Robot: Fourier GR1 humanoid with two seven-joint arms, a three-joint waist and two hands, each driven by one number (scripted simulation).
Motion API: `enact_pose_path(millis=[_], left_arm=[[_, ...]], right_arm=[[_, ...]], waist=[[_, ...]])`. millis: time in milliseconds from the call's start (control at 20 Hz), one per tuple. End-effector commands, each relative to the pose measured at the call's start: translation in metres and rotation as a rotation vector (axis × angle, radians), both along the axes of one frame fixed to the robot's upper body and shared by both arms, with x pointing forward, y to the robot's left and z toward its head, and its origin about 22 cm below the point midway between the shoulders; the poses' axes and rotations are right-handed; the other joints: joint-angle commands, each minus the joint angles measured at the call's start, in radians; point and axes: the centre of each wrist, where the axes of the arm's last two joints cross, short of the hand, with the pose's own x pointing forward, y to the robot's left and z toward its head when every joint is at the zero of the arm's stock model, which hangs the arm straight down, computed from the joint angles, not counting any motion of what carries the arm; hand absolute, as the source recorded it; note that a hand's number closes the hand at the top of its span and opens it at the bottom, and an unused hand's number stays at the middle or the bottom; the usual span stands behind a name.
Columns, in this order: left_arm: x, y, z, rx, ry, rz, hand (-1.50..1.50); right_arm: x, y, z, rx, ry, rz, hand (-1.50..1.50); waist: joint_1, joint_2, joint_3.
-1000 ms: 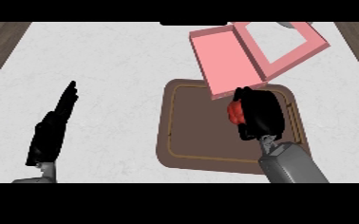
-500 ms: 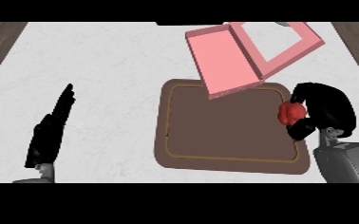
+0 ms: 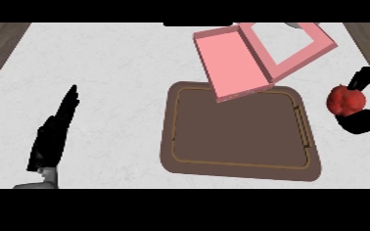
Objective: Pick the bell pepper from the tray and place it in the cardboard box
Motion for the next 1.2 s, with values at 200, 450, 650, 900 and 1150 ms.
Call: enact_pose_path(millis=[200, 450, 650, 900, 1150], left_arm=[[0.01, -0.004, 0.01, -0.002, -0.001, -0.011, 0.0], [0.007, -0.002, -0.008, -0.021, -0.004, -0.007, 0.0], [-0.004, 0.006, 0.011, -0.019, 0.01, -0.011, 0.0], [-0.009, -0.013, -0.001, 0.009, -0.012, -0.002, 0.0], [0.001, 0.005, 0.002, -0.012, -0.002, -0.032, 0.0]], right_arm=[[-0.006, 0.023, 0.062, 0.267, -0.305, 0.215, 1.5], [0.026, 0.047, 0.094, 0.286, -0.338, 0.265, 1.5], [0.041, 0.093, 0.094, 0.299, -0.34, 0.264, 1.5], [0.086, 0.099, 0.129, 0.295, -0.299, 0.234, 1.5], [0.128, 0.126, 0.103, 0.304, -0.238, 0.238, 1.5]], waist=[[0.003, 0.0, 0.0], [0.013, 0.004, -0.001], [0.018, 0.003, 0.0], [0.023, 0.004, 0.0], [0.027, 0.007, 0.0]])
